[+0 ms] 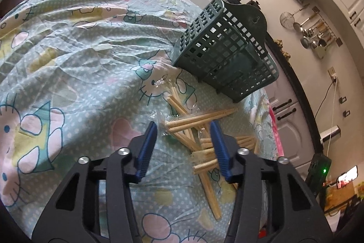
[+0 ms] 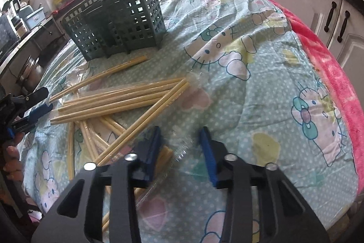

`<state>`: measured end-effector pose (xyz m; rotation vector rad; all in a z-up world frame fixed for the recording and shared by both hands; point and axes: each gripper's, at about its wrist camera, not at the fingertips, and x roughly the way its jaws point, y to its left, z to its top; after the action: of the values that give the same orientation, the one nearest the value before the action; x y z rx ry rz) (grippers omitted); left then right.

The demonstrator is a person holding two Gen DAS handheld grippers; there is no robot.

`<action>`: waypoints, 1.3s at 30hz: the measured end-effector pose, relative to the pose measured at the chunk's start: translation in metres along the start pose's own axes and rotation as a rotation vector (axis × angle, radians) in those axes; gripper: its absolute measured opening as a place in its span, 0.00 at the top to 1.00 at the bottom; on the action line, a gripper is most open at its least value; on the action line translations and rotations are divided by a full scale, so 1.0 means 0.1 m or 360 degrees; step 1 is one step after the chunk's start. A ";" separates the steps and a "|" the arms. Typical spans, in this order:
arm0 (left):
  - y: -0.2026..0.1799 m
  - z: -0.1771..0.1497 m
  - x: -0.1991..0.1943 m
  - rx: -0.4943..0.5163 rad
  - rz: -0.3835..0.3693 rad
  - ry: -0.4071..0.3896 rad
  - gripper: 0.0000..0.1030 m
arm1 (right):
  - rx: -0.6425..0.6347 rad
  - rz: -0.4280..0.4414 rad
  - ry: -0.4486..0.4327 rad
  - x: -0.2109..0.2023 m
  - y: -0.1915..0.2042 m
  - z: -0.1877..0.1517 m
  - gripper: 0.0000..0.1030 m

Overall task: Organize utensils
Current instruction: 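Lower the right tool and close it on a wooden chopstick while the left tool grasps another chopstick, then lift both held chopsticks and carry them above the green caddy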

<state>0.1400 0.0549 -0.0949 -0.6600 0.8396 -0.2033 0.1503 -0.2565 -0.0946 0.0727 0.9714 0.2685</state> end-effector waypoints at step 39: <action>-1.13 0.72 -0.96 0.0508 -0.0258 -0.0346 0.97 | -0.0281 0.0271 -0.0637 -1.51 0.58 0.93 0.95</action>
<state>0.1391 0.0391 0.0691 -0.4399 0.5292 -0.3960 0.1351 -0.2339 0.0896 0.0450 0.5410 0.4757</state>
